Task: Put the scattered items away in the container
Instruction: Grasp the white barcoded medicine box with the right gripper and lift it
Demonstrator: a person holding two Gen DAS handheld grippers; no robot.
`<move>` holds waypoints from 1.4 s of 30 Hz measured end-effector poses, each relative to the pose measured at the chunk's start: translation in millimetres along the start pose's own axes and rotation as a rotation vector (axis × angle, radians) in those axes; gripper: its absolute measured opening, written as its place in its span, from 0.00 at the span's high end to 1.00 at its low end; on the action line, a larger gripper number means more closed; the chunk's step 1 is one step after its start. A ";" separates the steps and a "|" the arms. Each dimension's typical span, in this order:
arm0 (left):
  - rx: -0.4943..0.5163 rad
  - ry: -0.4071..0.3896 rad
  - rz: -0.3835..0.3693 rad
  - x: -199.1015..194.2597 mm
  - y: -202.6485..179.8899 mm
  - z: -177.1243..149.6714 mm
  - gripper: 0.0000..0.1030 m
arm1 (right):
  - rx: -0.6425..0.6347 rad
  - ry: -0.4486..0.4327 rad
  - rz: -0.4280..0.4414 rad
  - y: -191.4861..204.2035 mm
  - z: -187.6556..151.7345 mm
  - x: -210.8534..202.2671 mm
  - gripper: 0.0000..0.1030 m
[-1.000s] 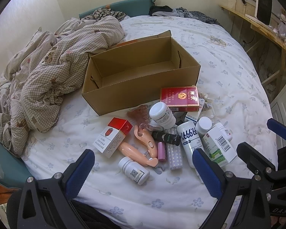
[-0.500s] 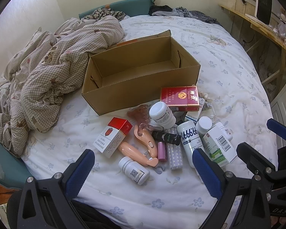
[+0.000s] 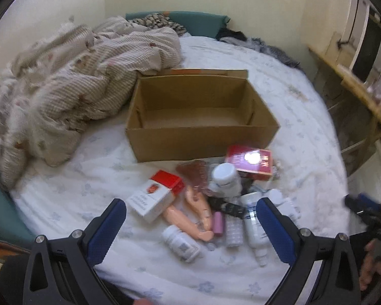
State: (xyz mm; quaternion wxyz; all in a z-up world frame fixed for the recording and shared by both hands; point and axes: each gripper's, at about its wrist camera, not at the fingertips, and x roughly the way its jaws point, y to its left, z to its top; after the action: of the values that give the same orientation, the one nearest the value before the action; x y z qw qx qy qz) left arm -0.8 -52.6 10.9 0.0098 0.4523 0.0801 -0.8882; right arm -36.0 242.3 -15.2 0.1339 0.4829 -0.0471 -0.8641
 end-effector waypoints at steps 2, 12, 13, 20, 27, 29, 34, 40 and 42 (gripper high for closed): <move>-0.011 -0.018 -0.062 3.2 5.1 -1.7 0.01 | 0.015 0.064 0.029 -2.9 -2.7 11.2 0.06; 0.036 0.031 -0.060 31.1 9.1 -8.2 0.01 | -0.216 0.223 0.066 65.3 -30.0 62.0 0.20; 0.037 0.033 -0.067 31.3 8.6 -8.1 0.01 | -0.233 0.229 0.054 70.7 -30.5 68.5 0.25; 0.041 0.030 -0.115 28.8 7.9 -11.5 0.02 | -0.285 0.274 -0.021 79.2 -41.9 101.9 0.53; 0.050 0.035 -0.117 28.1 5.4 -13.9 0.10 | -0.293 0.154 0.032 79.7 -36.4 65.4 0.72; 0.054 0.036 -0.122 27.6 4.6 -14.8 0.10 | -0.280 0.108 0.060 78.3 -31.8 48.8 0.72; 0.078 0.014 -0.072 23.3 0.2 -17.3 0.10 | -0.242 0.001 0.129 79.2 -1.1 4.4 0.72; 0.106 0.029 -0.090 27.0 -7.2 -18.2 0.10 | -0.220 -0.081 0.223 71.1 23.7 -31.5 0.72; 0.111 0.045 -0.105 30.7 -9.1 -18.2 0.10 | -0.216 -0.102 0.246 68.3 23.8 -35.2 0.72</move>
State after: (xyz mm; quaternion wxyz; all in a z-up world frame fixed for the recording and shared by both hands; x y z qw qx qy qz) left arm -5.1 -39.2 -23.2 -0.0634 0.4670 0.0547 -0.8803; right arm -25.9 185.4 40.7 0.2874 0.4118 -0.0196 -0.8646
